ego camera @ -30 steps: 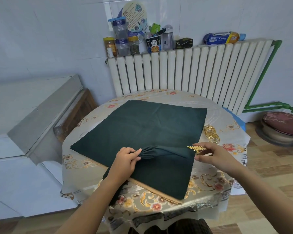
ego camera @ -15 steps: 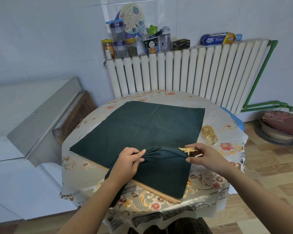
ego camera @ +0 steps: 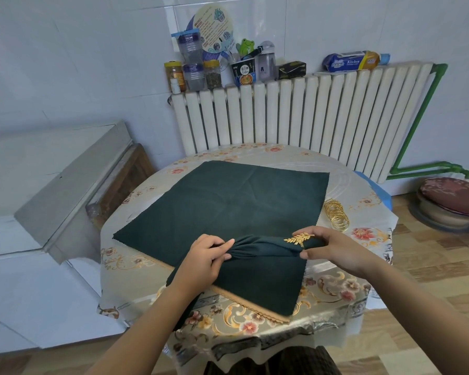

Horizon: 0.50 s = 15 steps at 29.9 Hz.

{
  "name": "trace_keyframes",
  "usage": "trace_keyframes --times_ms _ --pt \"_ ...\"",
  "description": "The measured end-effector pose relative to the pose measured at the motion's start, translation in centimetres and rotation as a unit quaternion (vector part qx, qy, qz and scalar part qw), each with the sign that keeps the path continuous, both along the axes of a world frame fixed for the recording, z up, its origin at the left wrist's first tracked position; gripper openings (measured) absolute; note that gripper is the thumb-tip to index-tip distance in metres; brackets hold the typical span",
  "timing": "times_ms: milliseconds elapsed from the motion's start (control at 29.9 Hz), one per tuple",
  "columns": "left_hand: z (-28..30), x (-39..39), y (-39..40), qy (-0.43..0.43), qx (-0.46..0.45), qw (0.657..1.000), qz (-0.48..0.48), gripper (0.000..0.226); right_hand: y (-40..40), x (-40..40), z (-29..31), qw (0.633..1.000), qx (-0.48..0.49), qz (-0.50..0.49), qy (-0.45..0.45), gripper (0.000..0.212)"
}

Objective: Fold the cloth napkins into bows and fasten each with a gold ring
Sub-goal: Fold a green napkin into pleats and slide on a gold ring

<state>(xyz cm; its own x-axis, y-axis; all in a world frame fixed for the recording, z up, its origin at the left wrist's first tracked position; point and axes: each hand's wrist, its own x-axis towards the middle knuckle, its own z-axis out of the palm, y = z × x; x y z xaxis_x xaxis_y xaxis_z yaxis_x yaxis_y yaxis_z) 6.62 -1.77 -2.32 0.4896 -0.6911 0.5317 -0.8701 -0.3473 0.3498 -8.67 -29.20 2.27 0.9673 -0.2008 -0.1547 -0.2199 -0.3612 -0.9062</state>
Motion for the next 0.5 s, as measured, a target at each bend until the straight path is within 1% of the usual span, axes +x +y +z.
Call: trace_keyframes --times_ms 100,167,334,501 --pt "0.1 -0.2 -0.2 -0.001 -0.008 1.000 -0.005 0.033 0.5 0.1 0.4 0.997 0.077 -0.007 -0.012 0.043" --pt "0.2 -0.4 -0.3 0.002 -0.012 1.000 -0.006 0.033 0.8 0.1 0.6 0.997 0.079 -0.007 -0.019 0.043" --pt "0.3 -0.5 -0.5 -0.003 -0.007 1.000 -0.018 0.034 1.2 0.2 0.8 1.000 -0.024 -0.002 -0.014 0.035" --pt "0.4 -0.5 -0.3 -0.005 0.001 1.000 -0.017 0.034 1.6 0.2 0.9 0.996 -0.087 0.004 -0.020 0.030"
